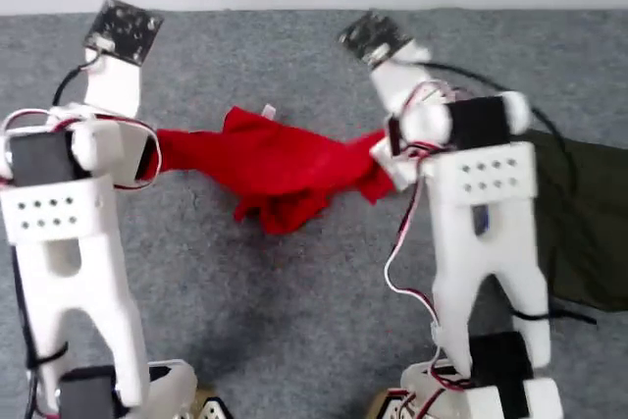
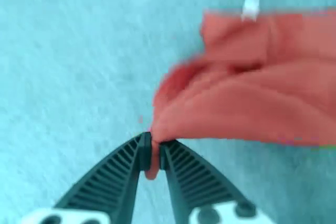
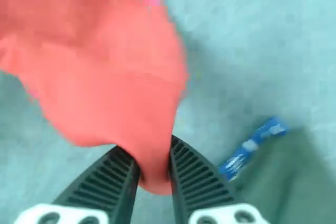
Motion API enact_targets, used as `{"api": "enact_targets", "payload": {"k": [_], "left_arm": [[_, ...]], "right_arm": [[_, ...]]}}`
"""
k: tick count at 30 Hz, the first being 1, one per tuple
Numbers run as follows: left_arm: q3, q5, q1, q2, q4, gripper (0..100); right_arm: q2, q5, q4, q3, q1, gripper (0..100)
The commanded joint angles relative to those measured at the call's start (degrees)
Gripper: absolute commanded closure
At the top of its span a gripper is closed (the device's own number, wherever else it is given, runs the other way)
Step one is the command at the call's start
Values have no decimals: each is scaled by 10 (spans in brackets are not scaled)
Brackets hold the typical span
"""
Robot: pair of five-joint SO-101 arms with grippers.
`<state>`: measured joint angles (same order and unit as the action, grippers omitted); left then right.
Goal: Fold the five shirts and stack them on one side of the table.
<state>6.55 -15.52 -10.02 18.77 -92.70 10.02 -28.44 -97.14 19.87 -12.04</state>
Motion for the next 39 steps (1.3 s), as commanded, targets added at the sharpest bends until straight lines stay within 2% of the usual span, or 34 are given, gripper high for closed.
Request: {"api": "enact_targets", "payload": {"k": [1, 7, 15, 18, 31, 36, 39], "left_arm": [[58, 10, 3, 55, 67, 987], [79, 10, 5, 125, 175, 987], [80, -12, 7, 206, 266, 986], [79, -50, 6, 228, 264, 986], [80, -146, 3, 367, 146, 986], [80, -152, 2, 405, 135, 986], [80, -153, 2, 426, 135, 986]], "right_arm": [[35, -4, -3, 118, 20, 989], [31, -7, 1, 274, 31, 989], [36, -89, 55, 411, 32, 988], [37, -105, 55, 459, 32, 988], [37, -195, -21, 674, 32, 988], [45, -216, -52, 731, 34, 988], [75, -223, -54, 723, 65, 988]]}}
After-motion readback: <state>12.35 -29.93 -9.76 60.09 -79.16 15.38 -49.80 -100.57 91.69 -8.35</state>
